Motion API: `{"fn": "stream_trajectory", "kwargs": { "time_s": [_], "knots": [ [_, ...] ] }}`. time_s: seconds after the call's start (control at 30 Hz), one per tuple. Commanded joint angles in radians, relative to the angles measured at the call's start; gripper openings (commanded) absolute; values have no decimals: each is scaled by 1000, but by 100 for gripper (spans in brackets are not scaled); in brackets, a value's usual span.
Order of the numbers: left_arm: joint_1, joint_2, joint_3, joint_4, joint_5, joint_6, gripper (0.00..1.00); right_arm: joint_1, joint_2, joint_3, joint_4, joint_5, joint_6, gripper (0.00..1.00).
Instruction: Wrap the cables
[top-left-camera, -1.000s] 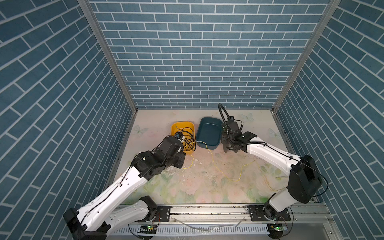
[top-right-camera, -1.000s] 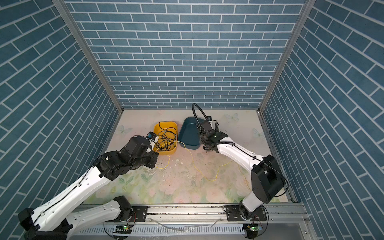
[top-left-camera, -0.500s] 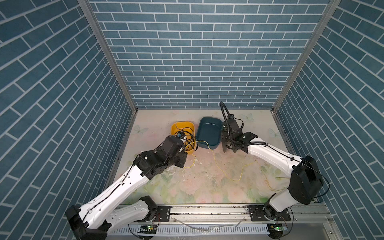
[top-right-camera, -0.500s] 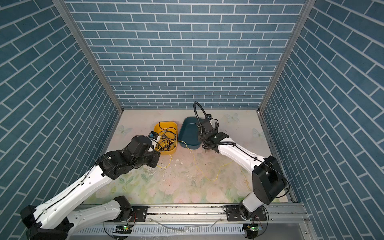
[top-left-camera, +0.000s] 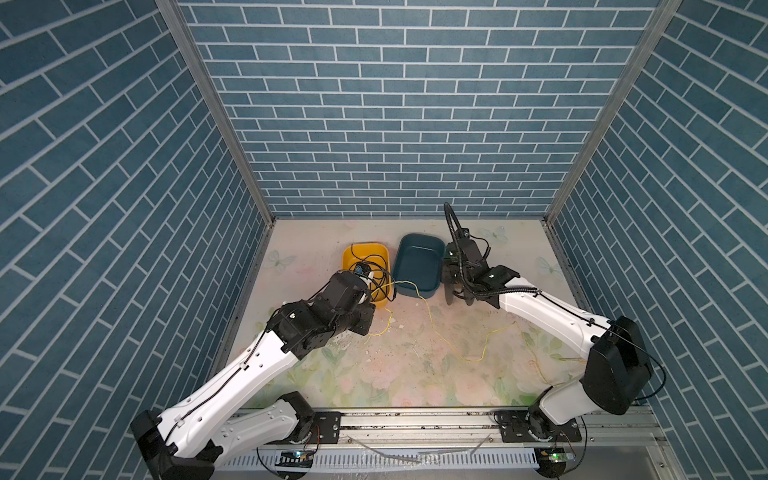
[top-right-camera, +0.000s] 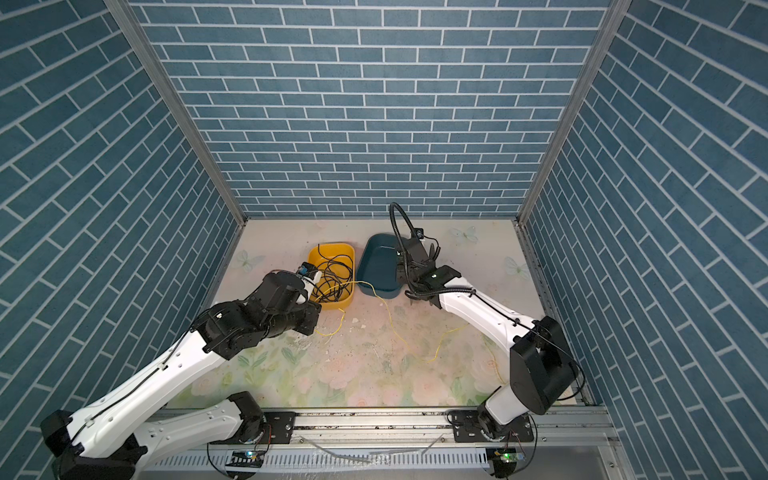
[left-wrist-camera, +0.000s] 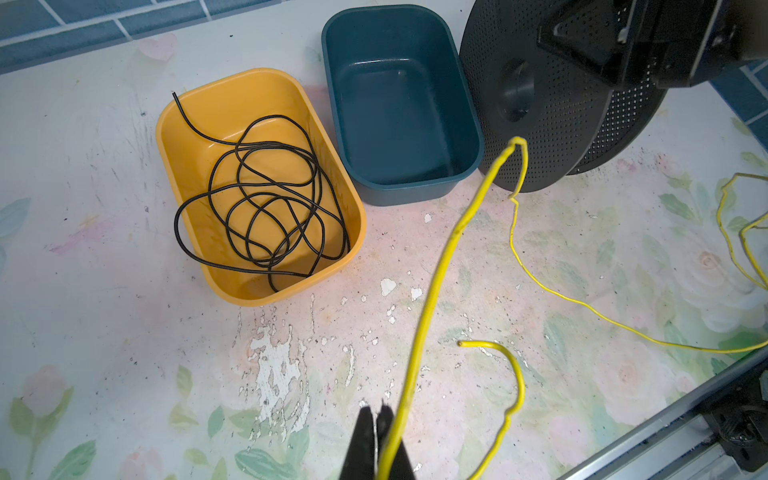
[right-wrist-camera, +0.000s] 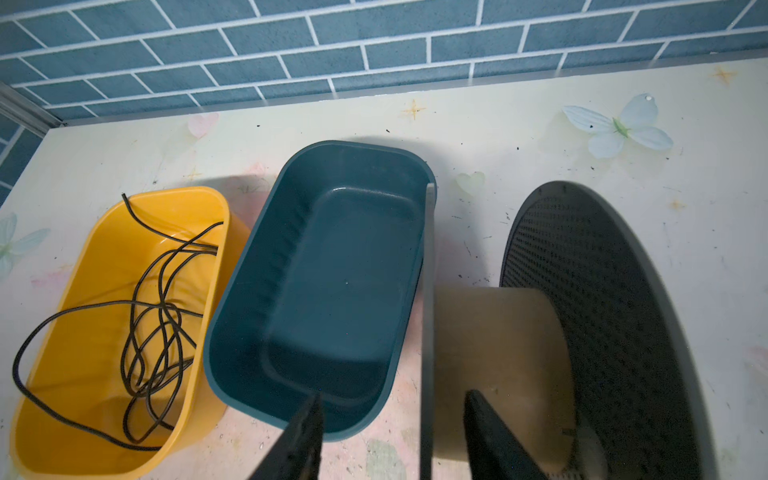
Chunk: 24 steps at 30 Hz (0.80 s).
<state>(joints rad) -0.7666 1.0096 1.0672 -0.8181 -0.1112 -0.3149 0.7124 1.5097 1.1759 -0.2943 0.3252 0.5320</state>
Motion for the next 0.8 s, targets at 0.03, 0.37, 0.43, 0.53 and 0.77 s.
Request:
{"fn": "stream_trajectory", "kwargs": {
  "time_s": [0.03,0.37,0.43,0.53,0.77],
  "knots": [
    [-16,16,10,32,5,26,4,1,-75,-42,29,-34,-62,67],
    [-68,67,92,46,17,56,4,2,-280,-128,63,-262,-325,83],
    [-86,83,119,50,21,71,4,2,-337,-157,58,-325,-382,84],
    [-111,113,159,53,25,88,4,1,-413,-198,50,-374,-439,84],
    [-147,204,260,33,23,115,4,1,-537,-276,34,-397,-496,82]
  ]
}}
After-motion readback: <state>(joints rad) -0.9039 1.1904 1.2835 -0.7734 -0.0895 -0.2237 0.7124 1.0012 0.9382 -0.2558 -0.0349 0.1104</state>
